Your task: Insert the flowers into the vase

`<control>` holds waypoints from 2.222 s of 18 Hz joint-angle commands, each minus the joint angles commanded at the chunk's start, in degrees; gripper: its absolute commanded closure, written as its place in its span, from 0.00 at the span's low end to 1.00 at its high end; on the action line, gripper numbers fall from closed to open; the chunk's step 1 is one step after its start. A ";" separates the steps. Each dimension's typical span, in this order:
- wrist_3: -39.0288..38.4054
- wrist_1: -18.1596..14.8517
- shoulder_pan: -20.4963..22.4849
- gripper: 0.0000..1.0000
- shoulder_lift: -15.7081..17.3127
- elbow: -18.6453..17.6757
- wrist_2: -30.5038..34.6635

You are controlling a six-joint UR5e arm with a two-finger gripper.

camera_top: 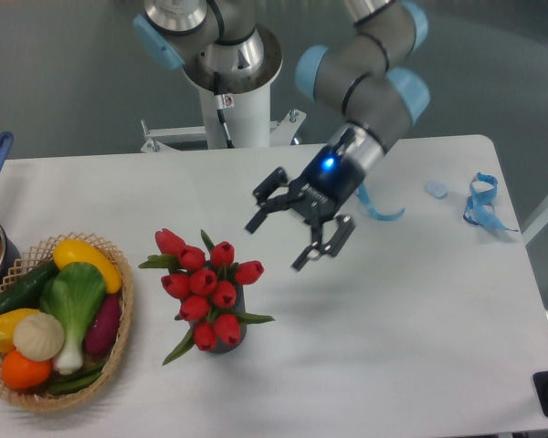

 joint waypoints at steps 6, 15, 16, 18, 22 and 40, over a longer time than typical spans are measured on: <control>0.26 -1.40 2.93 0.00 8.45 4.48 28.48; 17.65 -21.07 2.83 0.00 8.81 15.99 48.38; 19.32 -22.66 3.45 0.00 8.81 16.70 48.64; 22.13 -24.08 4.94 0.00 8.64 16.97 48.65; 32.68 -28.29 9.07 0.00 8.81 17.15 48.74; 34.02 -28.56 9.78 0.00 9.25 16.71 48.12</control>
